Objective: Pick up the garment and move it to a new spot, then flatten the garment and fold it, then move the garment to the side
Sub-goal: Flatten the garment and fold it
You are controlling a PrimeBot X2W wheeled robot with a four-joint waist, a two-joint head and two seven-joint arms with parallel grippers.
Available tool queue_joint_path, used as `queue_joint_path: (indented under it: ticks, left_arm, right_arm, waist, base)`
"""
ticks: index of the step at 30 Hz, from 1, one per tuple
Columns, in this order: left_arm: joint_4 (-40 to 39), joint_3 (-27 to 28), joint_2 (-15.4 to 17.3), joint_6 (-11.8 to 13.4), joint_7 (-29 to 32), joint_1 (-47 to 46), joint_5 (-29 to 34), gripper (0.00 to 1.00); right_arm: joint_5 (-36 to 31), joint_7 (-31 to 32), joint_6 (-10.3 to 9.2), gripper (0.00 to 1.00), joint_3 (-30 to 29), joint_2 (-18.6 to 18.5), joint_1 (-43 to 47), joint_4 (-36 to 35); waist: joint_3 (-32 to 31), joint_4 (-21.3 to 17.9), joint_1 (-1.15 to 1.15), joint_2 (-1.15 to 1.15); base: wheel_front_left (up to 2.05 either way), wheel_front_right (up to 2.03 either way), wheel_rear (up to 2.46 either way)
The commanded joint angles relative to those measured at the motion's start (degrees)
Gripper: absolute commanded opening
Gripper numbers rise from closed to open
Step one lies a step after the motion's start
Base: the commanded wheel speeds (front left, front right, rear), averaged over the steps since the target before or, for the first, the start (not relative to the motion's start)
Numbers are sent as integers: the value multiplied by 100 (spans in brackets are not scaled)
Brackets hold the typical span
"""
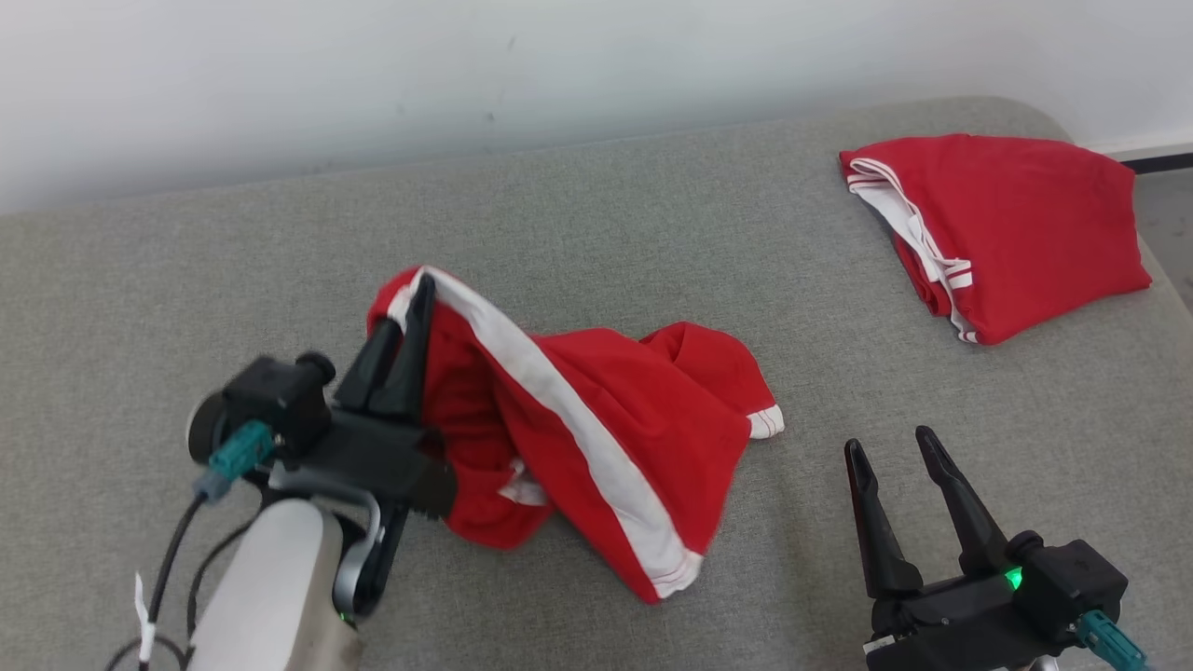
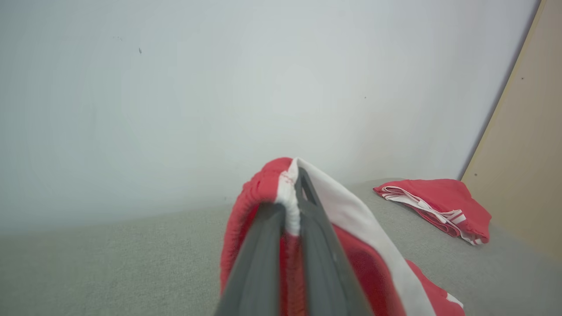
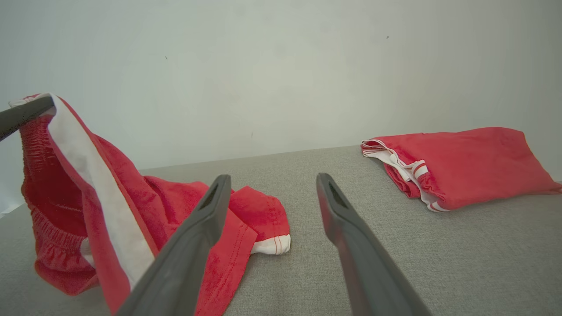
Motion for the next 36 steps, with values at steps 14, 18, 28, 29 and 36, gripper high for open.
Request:
queue_joint_path:
  ticks: [14,18,28,29,36]
  left_arm:
    - [-181,-539,43,-22,-1,-287,-75,0]
    - [-315,-653,70,-23,-1,339,-133,0]
    - [-591,-663,94,-24,-1,2066,-175,0]
    - [-585,-634,102,-22,-1,2157,-145,0]
    - [-369,-328,69,-14,-1,2535,-130,63]
  right_arm:
    - [-82,-7,-15,100,-48,97,123,106]
    - [-82,-7,-15,100,-30,91,160,126]
    - [-52,-7,-15,100,-30,-18,248,187]
    - [-52,-7,-16,100,-12,-29,243,208]
    - [-11,-7,-15,100,46,-67,235,285]
  waist:
    - [-162,304,0,0]
    - [-211,440,0,0]
    - [-332,843,0,0]
    - [-339,869,0,0]
    - [-422,945,0,0]
  base:
    - [0,0,0]
    - [0,0,0]
    - [0,0,0]
    - [0,0,0]
    - [0,0,0]
